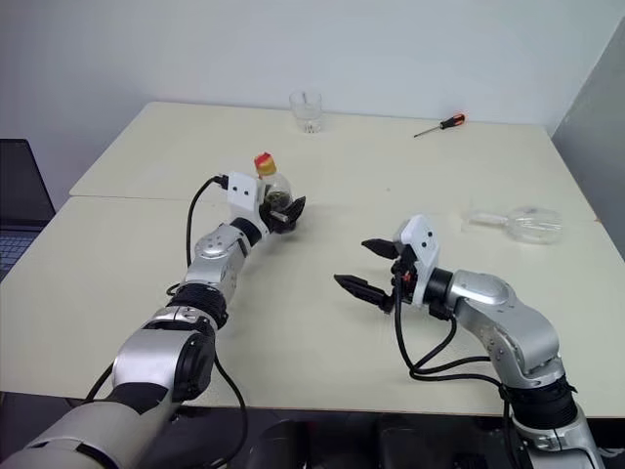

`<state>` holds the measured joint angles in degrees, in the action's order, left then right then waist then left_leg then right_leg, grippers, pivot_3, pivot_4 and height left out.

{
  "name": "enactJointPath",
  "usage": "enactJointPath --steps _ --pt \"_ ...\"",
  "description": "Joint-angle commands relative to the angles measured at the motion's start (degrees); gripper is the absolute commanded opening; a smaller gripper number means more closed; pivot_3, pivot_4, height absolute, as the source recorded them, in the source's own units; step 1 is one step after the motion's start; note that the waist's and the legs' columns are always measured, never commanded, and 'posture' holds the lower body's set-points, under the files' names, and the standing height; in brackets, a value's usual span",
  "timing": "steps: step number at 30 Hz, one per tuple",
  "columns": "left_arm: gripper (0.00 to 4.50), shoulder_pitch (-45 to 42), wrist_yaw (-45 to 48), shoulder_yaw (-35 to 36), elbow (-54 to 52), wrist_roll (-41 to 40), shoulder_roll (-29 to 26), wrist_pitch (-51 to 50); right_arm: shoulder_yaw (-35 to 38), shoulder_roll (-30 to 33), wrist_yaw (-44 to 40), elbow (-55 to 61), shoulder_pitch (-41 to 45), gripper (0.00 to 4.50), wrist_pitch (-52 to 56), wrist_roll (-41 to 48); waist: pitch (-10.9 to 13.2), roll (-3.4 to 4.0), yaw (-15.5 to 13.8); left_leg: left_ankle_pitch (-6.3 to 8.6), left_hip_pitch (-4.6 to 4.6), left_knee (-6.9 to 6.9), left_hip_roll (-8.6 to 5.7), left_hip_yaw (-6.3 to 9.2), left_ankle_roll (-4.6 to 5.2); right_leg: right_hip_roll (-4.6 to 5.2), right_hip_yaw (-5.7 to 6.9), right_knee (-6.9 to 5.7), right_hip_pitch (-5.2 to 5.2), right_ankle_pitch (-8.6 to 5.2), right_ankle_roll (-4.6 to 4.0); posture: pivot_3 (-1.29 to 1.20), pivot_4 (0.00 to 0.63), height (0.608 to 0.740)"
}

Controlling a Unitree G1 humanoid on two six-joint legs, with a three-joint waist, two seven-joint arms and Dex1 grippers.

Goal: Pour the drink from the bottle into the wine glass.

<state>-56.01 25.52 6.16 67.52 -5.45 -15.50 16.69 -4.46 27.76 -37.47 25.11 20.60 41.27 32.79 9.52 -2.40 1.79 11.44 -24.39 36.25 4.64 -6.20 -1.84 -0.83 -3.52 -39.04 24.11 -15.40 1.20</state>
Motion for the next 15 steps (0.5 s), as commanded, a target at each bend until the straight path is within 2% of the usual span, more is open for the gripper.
enactJointPath --steps 1,5,8,11,15 --pt "3.9 -1.8 -0.4 0.6 1.7 0.6 0.4 2.1 1.6 0.6 0.1 2.9 0.4 4.5 0.0 1.1 0.0 0.0 0.0 0.0 0.0 0.0 0.0 0.0 0.0 0.0 0.0 0.0 0.0 0.0 0.0 0.0 0.15 0.74" --pt "2.73 -1.8 -0.4 1.3 2.4 0.5 1.3 3.2 2.2 1.2 0.4 3.5 0.5 4.5 0.5 1.2 0.0 0.0 0.0 0.0 -0.01 0.0 0.0 0.0 0.0 0.0 0.01 0.0 0.0 0.01 -0.01 0.0 0.15 0.74" --pt "2.19 -1.2 -0.2 1.6 2.5 0.3 1.7 3.6 2.5 1.7 0.5 3.6 0.6 4.5 0.6 0.8 0.0 0.0 -0.1 0.0 -0.05 0.05 0.0 0.01 0.0 0.01 0.04 0.0 0.0 0.01 -0.01 0.0 0.15 0.74" --pt "2.03 -0.3 0.4 1.7 2.1 0.2 1.8 3.9 2.8 2.1 2.0 3.3 1.6 4.5 1.1 -0.4 0.0 0.0 -0.1 0.0 -0.06 0.09 0.0 0.02 0.0 0.01 0.04 -0.01 0.0 0.01 -0.01 0.0 0.15 0.74" --pt "2.03 2.2 4.5 0.0 -3.8 0.0 2.5 1.3 3.0 -1.0 11.6 1.8 7.8 4.5 7.6 -2.5 0.0 0.01 0.1 -0.01 -0.05 0.11 0.02 0.0 -0.01 0.01 0.0 -0.09 0.04 0.02 -0.04 0.0 0.15 0.74"
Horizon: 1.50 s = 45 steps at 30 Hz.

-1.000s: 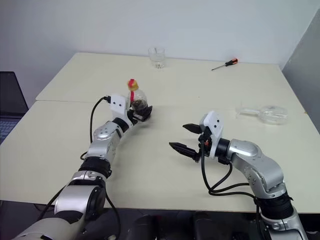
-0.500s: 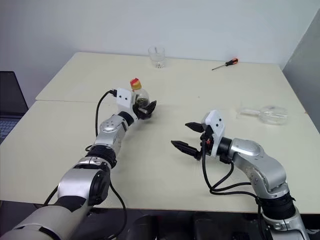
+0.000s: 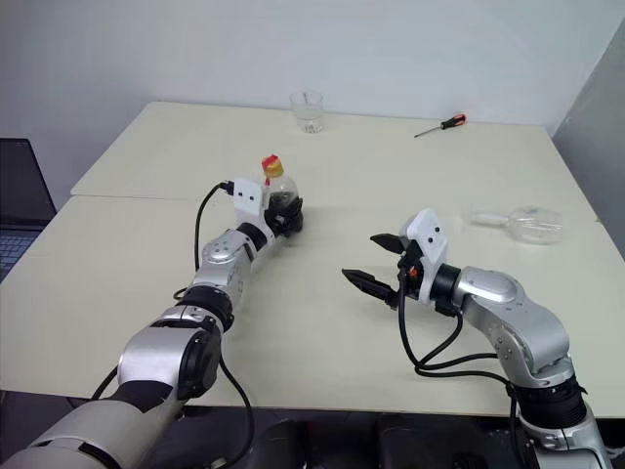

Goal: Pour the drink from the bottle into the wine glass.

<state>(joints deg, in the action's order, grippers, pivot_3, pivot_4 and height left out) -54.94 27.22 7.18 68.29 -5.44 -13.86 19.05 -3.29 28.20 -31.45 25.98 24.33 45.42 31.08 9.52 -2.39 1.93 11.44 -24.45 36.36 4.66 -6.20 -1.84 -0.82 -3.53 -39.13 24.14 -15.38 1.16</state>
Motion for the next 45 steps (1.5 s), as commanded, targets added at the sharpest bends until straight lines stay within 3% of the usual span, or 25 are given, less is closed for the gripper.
enactJointPath --steps 1,7,9,11,15,24,45 --pt "2.03 1.8 3.4 -1.5 -6.6 0.1 1.0 -1.8 2.2 -2.1 6.7 1.0 5.2 4.5 4.9 -0.5 0.0 0.0 -0.1 0.0 0.0 0.0 0.0 0.01 -0.01 0.0 0.02 -0.03 0.01 0.02 -0.04 0.0 0.15 0.74" --pt "1.97 13.0 0.9 -6.9 -35.9 1.1 3.9 -16.3 5.8 -7.1 15.7 5.5 11.9 4.5 13.4 1.6 0.0 0.02 -0.2 0.0 -0.21 0.11 0.02 0.02 -0.02 0.08 0.06 0.0 0.08 0.03 -0.05 0.0 0.15 0.74" --pt "1.97 16.0 -0.5 -8.5 -43.9 0.9 5.4 -21.6 9.3 -12.4 19.5 6.5 13.0 4.5 14.1 4.4 0.0 0.02 -0.3 0.0 -0.35 0.28 0.05 0.07 -0.03 0.08 0.09 -0.01 0.14 0.02 -0.04 0.0 0.15 0.74" --pt "1.96 18.6 -2.0 -10.6 -49.2 1.4 7.8 -25.2 11.6 -16.5 23.2 7.3 13.2 4.5 13.8 5.0 0.0 0.04 -0.4 0.01 -0.39 0.35 0.06 0.13 -0.02 0.07 0.12 0.0 0.13 0.02 -0.04 0.0 0.15 0.74" --pt "1.96 21.0 -1.9 -14.8 -54.4 1.4 11.7 -29.7 9.7 -15.8 26.8 7.4 13.0 4.5 18.6 2.5 0.0 0.03 -0.4 0.02 -0.39 0.51 -0.03 0.24 0.01 0.13 0.22 -0.03 0.01 0.04 -0.01 0.0 0.15 0.74" --pt "1.95 20.4 -0.1 -17.3 -56.2 0.8 13.3 -32.5 9.2 -15.8 30.9 9.6 11.3 4.5 26.4 1.4 0.0 0.06 0.2 0.02 -0.38 0.46 -0.02 0.92 0.08 -0.1 0.07 -0.03 0.03 0.07 0.03 0.0 0.15 0.74" --pt "1.9 20.4 1.9 -18.1 -56.7 0.2 13.5 -32.2 10.7 -21.8 33.4 6.7 12.2 4.5 23.1 -2.2 0.0 0.07 -0.1 0.03 -0.49 0.47 -0.08 1.27 0.09 -0.07 0.52 0.04 -0.02 0.06 0.02 0.0 0.15 0.74"
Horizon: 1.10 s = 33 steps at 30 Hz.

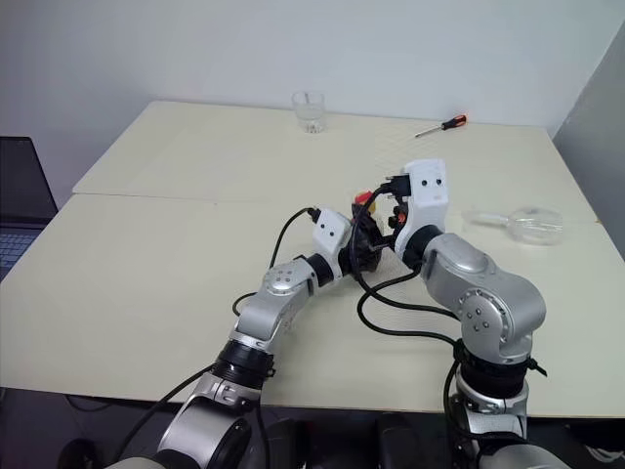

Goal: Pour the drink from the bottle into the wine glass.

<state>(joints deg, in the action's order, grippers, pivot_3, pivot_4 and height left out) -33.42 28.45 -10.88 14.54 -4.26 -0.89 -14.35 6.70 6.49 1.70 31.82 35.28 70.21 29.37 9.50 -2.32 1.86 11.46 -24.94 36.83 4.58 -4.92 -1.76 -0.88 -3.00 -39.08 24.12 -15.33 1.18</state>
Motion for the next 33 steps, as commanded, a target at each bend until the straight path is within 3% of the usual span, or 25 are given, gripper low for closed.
enactJointPath --steps 1,5,12,17,22,26,29,33 --pt "1.9 -1.0 0.8 -0.1 -3.1 -1.1 0.5 1.0 0.8 0.0 0.1 0.7 1.2 4.5 -1.8 -0.6 0.0 0.0 0.0 0.0 -0.01 0.0 0.0 0.02 0.0 0.01 0.03 0.0 0.0 0.0 0.0 0.0 0.15 0.74" --pt "1.9 -0.6 1.0 -0.3 -3.8 -1.2 0.6 0.8 0.4 0.2 -0.3 0.3 0.7 3.59 -2.3 -1.4 0.0 0.0 0.0 0.0 -0.02 0.0 0.01 0.1 0.0 0.01 0.15 -0.01 -0.01 0.0 0.0 0.0 0.15 0.74" --pt "1.85 -0.2 2.0 -0.2 -4.8 -1.8 0.5 0.0 -0.2 0.2 -1.0 -0.1 0.2 1.34 -3.4 -1.9 0.0 0.0 0.0 0.0 -0.06 -0.01 0.01 0.15 0.0 0.01 0.25 0.0 -0.02 -0.01 -0.01 0.0 0.15 0.74" --pt "1.62 0.5 3.7 -0.8 -7.0 -2.4 -0.2 -1.7 -1.4 2.4 -4.1 -1.2 0.4 1.27 -6.2 -2.2 0.0 0.01 0.0 0.0 -0.07 -0.01 0.01 0.15 0.0 0.01 0.28 0.0 -0.02 -0.03 0.0 0.0 0.15 0.74" --pt "1.38 -1.1 9.9 0.5 -7.0 -5.1 -4.6 -2.8 -2.4 11.7 -24.7 -10.6 3.5 1.27 -18.1 1.5 0.0 0.04 0.1 0.0 -0.06 0.0 0.0 0.13 0.01 0.01 0.33 0.02 -0.06 -0.05 0.03 0.0 0.15 0.74" --pt "1.26 -2.0 14.8 0.4 -7.6 -7.5 -7.5 -3.8 -10.3 22.1 -49.1 -19.7 7.4 1.27 -26.6 1.7 0.1 0.13 0.0 0.0 -0.07 -0.01 -0.01 0.11 0.01 0.0 0.37 0.06 -0.06 -0.06 0.01 0.0 0.15 0.74" --pt "1.2 -1.5 16.5 -0.2 -9.1 -8.4 -8.3 -4.5 -15.3 25.8 -59.4 -25.5 9.3 1.27 -31.6 -0.6 0.1 0.13 0.0 0.0 -0.06 -0.05 -0.01 0.12 0.02 0.0 0.4 0.08 -0.07 -0.07 -0.07 0.0 0.15 0.74" --pt "1.09 -0.2 16.5 -0.8 -10.9 -8.4 -8.2 -5.2 -16.7 24.7 -66.2 -32.5 11.7 1.27 -36.3 -1.3 0.1 0.14 0.0 0.0 -0.05 -0.05 0.02 0.12 0.02 -0.03 0.39 0.04 -0.06 -0.07 -0.13 0.0 0.15 0.74"
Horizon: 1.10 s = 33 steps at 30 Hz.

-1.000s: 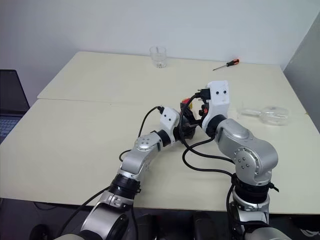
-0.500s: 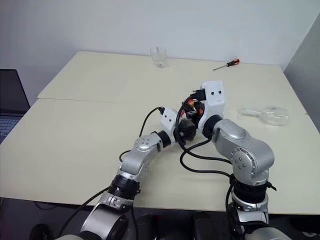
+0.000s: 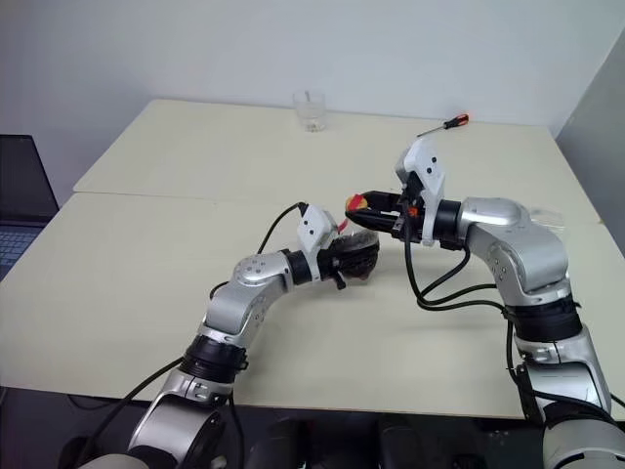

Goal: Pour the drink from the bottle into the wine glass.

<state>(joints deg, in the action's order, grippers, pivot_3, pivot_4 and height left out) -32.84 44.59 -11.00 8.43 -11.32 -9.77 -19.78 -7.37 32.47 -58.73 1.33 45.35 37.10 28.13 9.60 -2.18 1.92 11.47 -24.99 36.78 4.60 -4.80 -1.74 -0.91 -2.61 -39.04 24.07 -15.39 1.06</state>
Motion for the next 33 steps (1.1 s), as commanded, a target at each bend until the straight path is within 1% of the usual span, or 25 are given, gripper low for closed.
enactJointPath --steps 1,4,9,11,12,14,17,18,19,23,27,30,32,33 --pt "1.05 -0.6 0.3 -0.8 -5.0 -1.3 0.7 0.2 -3.0 -1.5 -6.2 -3.0 2.0 1.27 -4.2 -1.0 0.0 0.01 -0.1 0.0 0.0 0.0 0.0 0.01 0.0 0.0 0.02 -0.01 0.0 0.0 -0.01 0.0 0.15 0.74" --pt "1.02 -0.4 -0.5 -0.8 -5.2 -0.6 0.9 0.1 -3.9 -1.3 -6.9 -3.3 2.2 1.27 -4.2 -2.3 0.0 0.04 -0.2 0.0 -0.01 0.02 0.01 0.01 0.0 0.01 0.04 -0.05 0.01 0.0 -0.01 0.0 0.15 0.74" --pt "1.02 -1.3 -1.2 -0.8 -3.6 0.3 1.3 1.3 -0.2 -1.5 -3.4 -0.2 1.7 1.27 0.1 -0.5 0.0 0.04 -0.3 0.0 -0.01 0.07 0.0 0.01 -0.01 0.09 0.03 -0.05 -0.02 0.0 -0.01 0.0 0.15 0.74" --pt "1.01 -1.7 -0.7 -1.0 -3.1 0.3 1.4 1.3 1.5 -1.4 -2.0 1.3 1.7 2.0 2.2 0.5 0.0 0.04 -0.3 -0.01 -0.01 0.06 0.0 0.01 -0.01 0.09 0.03 -0.05 -0.01 0.01 -0.01 0.0 0.15 0.74" --pt "1.01 -2.0 -0.5 -1.2 -2.7 0.3 1.5 1.3 2.6 -1.3 -1.3 2.5 1.5 2.27 3.2 1.2 0.0 0.04 -0.3 0.0 -0.01 0.06 0.0 0.01 -0.01 0.09 0.03 -0.06 -0.01 0.01 -0.02 0.0 0.15 0.74" --pt "1.01 -2.5 -0.3 -1.4 -1.8 0.4 1.8 1.5 4.6 -1.2 0.5 4.8 1.2 2.98 4.8 2.5 0.0 0.04 -0.3 0.0 -0.01 0.06 0.0 0.01 -0.01 0.09 0.05 -0.06 -0.02 0.01 -0.02 0.0 0.15 0.74" --pt "1.01 -3.1 0.1 -1.7 -0.6 0.6 2.1 2.0 7.6 -1.0 3.9 9.0 0.4 3.95 7.7 4.4 0.0 0.05 -0.3 0.0 -0.01 0.05 0.0 0.02 -0.01 0.09 0.03 -0.05 -0.01 0.01 -0.02 0.0 0.15 0.74" --pt "1.01 -3.4 0.1 -1.8 -0.1 0.7 2.2 2.3 8.8 -0.8 5.8 10.8 0.0 4.34 8.6 4.7 0.0 0.05 -0.2 0.0 0.0 0.05 0.0 0.02 -0.01 0.09 0.01 -0.05 -0.01 0.01 -0.01 0.0 0.15 0.74" --pt "1.01 -3.6 0.2 -1.9 0.4 0.7 2.4 2.4 10.0 -0.6 7.6 12.6 -0.5 4.5 9.5 5.1 0.0 0.04 -0.2 0.0 0.0 0.05 0.0 0.03 -0.01 0.09 0.0 -0.05 -0.01 0.0 -0.01 0.0 0.15 0.74" --pt "1.01 -3.9 1.8 -2.3 1.4 0.3 2.3 2.7 13.5 0.3 14.2 19.6 -2.7 4.5 13.3 6.1 0.0 0.05 -0.3 0.0 -0.01 0.04 0.01 0.03 -0.01 0.08 0.02 -0.06 -0.01 0.0 -0.01 0.0 0.15 0.74" --pt "1.01 -4.3 4.6 -2.6 3.0 -0.1 1.8 3.5 20.2 1.5 21.5 30.5 -7.2 4.5 19.9 10.7 0.0 0.05 -0.3 0.0 -0.02 0.03 0.0 0.04 -0.01 0.1 0.02 -0.05 -0.01 0.0 -0.01 0.0 0.15 0.74" --pt "1.0 -5.8 8.3 -2.2 5.0 -0.8 1.1 4.9 25.6 1.3 29.4 39.0 -10.3 4.5 25.0 13.2 0.0 0.05 -0.3 0.0 -0.02 0.03 0.0 0.07 -0.01 0.1 0.02 -0.04 -0.01 0.0 0.0 0.0 0.15 0.74" --pt "1.0 -7.3 11.4 -1.9 7.3 -1.4 0.7 6.2 27.2 1.3 35.3 42.8 -11.1 4.5 30.0 13.0 0.0 0.05 -0.2 0.0 -0.01 0.04 0.0 0.07 -0.01 0.1 0.01 -0.06 -0.01 -0.03 0.05 0.0 0.15 0.74" --pt "1.0 -9.3 13.4 -1.7 10.0 -1.6 0.8 7.2 28.4 -1.3 39.9 45.9 -10.9 4.5 34.3 14.0 0.0 0.05 -0.1 0.0 -0.01 0.04 0.0 0.07 -0.01 0.1 0.01 -0.06 -0.01 -0.04 0.07 0.0 0.15 0.74"
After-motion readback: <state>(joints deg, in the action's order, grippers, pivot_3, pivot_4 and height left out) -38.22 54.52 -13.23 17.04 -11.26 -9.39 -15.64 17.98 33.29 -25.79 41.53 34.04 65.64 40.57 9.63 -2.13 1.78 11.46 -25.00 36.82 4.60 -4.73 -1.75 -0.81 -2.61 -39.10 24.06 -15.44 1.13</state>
